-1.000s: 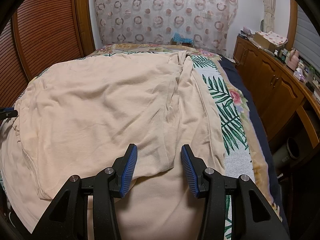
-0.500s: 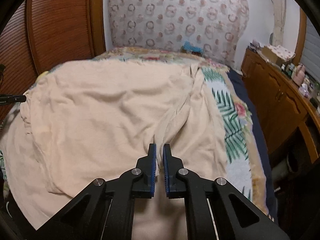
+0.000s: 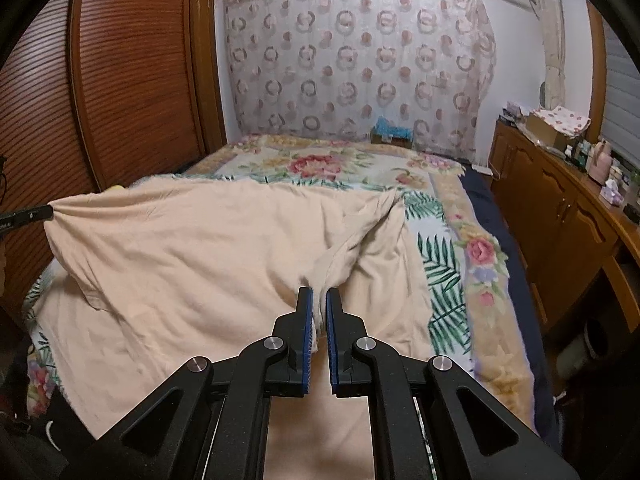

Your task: Fold small clothes

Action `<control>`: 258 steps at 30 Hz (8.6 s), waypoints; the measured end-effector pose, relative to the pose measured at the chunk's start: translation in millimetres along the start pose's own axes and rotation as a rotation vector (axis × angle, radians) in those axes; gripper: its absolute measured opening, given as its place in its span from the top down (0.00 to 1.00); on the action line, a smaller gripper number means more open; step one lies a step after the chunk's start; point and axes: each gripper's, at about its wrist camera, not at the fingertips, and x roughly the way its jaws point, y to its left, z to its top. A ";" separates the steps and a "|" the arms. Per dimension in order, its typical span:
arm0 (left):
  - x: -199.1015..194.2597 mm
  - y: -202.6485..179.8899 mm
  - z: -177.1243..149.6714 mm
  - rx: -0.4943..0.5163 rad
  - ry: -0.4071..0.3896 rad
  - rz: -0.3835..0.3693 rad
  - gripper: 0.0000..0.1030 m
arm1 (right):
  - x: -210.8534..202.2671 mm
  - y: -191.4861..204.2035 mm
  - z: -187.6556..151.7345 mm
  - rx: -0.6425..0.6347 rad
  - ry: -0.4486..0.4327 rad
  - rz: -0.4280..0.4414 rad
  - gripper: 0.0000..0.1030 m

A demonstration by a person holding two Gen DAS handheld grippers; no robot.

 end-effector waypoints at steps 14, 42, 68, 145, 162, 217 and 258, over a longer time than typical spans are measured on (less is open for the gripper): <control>-63.9 8.2 -25.1 -0.059 -0.070 -0.022 0.96 | -63.5 -9.1 -20.9 -0.011 -0.097 0.021 0.94; -14.7 41.9 -99.4 -0.132 0.125 0.125 0.36 | 5.0 -20.9 -104.2 0.122 0.116 -0.039 0.62; 12.3 30.0 -112.8 -0.102 0.188 0.159 0.33 | 66.0 90.6 -122.0 -0.091 0.222 0.268 0.70; 44.1 -258.8 42.2 0.334 0.074 -0.434 0.93 | -48.7 -33.3 -175.7 0.197 0.057 -0.040 0.63; 67.3 -293.9 16.8 0.437 0.155 -0.391 0.66 | -43.8 -35.1 -176.3 0.217 0.059 -0.033 0.63; 10.3 -50.4 -47.2 0.047 0.034 0.027 0.26 | 129.0 124.7 -50.9 -0.266 0.201 0.305 0.57; 23.1 -71.2 -59.3 0.065 0.059 -0.025 0.26 | 147.2 -63.1 60.0 -0.026 0.120 -0.083 0.93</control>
